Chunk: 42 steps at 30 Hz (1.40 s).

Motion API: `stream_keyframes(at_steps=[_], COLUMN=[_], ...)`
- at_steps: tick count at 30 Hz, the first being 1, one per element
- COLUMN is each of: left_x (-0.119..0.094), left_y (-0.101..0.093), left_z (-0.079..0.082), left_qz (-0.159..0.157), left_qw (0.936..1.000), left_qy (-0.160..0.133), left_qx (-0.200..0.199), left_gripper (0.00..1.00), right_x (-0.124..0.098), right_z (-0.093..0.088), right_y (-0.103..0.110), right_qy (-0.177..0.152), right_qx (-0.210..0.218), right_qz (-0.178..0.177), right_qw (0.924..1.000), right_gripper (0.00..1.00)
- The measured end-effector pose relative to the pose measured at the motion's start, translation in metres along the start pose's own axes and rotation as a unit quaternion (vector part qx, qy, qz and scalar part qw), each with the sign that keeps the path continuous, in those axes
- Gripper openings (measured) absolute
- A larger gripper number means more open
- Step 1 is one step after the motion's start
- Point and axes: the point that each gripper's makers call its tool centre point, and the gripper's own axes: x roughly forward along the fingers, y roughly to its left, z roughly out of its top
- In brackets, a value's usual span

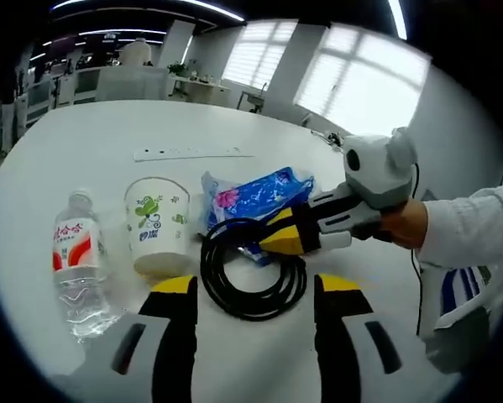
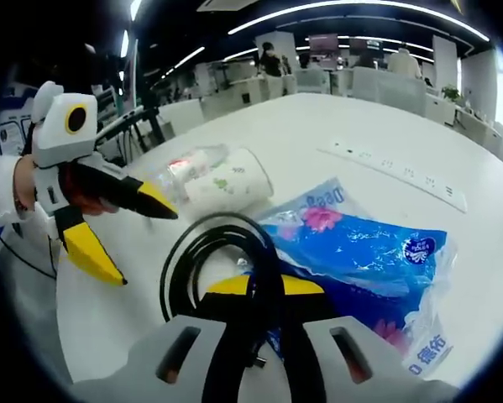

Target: Arrange the tabletop items into an orderly group along one side of the table until the central work area is clear of visible clutter.

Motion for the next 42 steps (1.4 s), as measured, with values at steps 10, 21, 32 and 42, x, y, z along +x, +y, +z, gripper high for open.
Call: stream_keyframes(at_steps=[10, 21, 32, 42], left_x=[0.012, 0.02, 0.02, 0.017], left_y=[0.014, 0.023, 0.024, 0.021], left_z=[-0.008, -0.022, -0.026, -0.021], left_qz=[0.057, 0.091, 0.092, 0.084], left_qw=[0.9978, 0.9933, 0.9923, 0.9927], left_qy=[0.033, 0.072, 0.082, 0.064], left_qx=[-0.01, 0.003, -0.015, -0.059], left_gripper=[0.35, 0.17, 0.08, 0.02], right_x=[0.0, 0.001, 0.001, -0.004], right_z=[0.0, 0.0, -0.001, 0.001], right_y=[0.0, 0.0, 0.0, 0.0], right_qy=[-0.004, -0.006, -0.01, -0.015], right_qx=[0.001, 0.003, 0.015, 0.042], right_qz=[-0.005, -0.008, -0.014, -0.008], right_qw=[1.0, 0.9999, 0.9997, 0.999], right_gripper=[0.08, 0.07, 0.04, 0.02])
